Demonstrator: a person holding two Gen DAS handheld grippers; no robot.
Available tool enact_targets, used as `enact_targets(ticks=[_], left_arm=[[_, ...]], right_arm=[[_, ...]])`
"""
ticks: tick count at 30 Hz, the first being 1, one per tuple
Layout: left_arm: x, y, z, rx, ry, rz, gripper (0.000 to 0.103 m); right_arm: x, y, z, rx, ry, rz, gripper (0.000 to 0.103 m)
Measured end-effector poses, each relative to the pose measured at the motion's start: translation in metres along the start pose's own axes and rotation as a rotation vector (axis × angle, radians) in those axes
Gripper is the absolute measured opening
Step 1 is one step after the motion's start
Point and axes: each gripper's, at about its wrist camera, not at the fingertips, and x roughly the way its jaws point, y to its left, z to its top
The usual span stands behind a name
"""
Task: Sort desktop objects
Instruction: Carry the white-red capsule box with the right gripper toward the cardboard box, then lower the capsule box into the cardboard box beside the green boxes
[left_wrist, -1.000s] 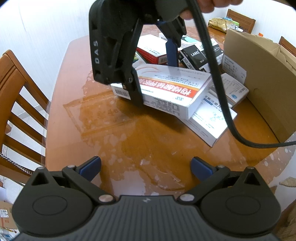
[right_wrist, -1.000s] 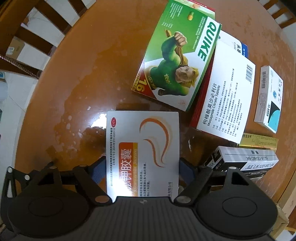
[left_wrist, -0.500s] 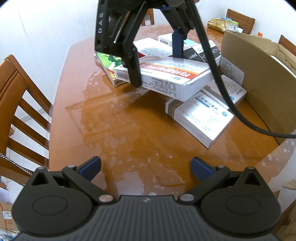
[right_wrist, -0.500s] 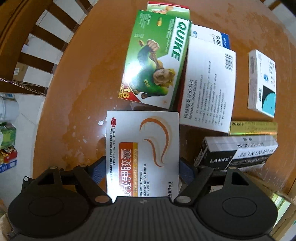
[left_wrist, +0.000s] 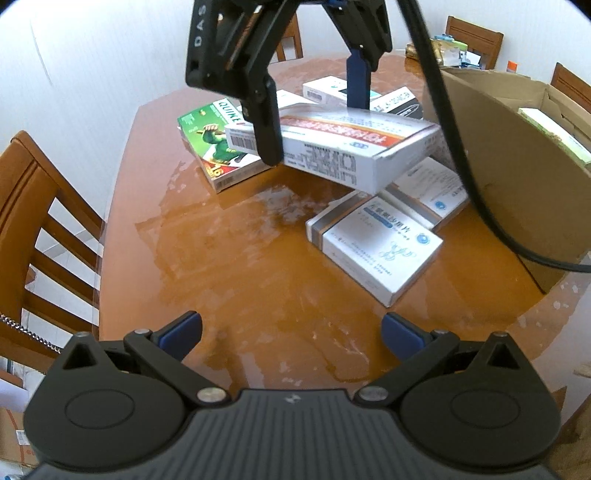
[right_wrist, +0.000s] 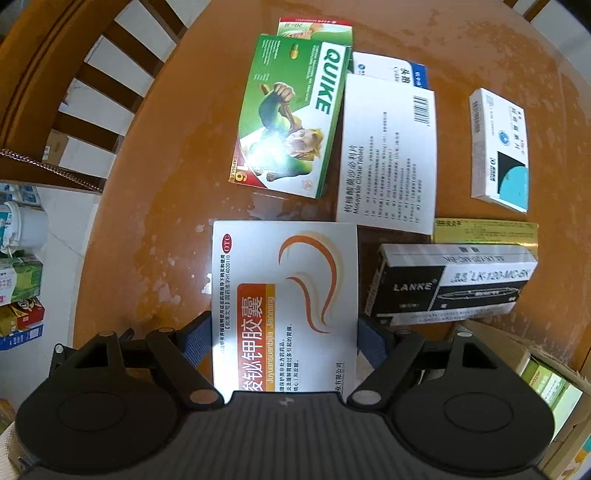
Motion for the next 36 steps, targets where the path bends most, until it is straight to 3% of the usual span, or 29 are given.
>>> enact_targets(ticks=[15, 24, 36], left_arm=[[-0.008, -0.021, 0.008, 0.054, -0.004, 0.009, 0.103], [-0.007, -0.031, 0.015, 0.085, -0.005, 0.012, 0.103], [-0.013, -0.050, 0.024, 0.138, -0.017, 0.017, 0.103]], right_arm=[[-0.037, -0.046, -0.021, 0.034, -0.050, 0.041, 0.084], [-0.063, -0.066, -0.036, 0.078, -0.075, 0.109, 0.084], [-0.099, -0.108, -0.058, 0.161, -0.172, 0.179, 0.084]])
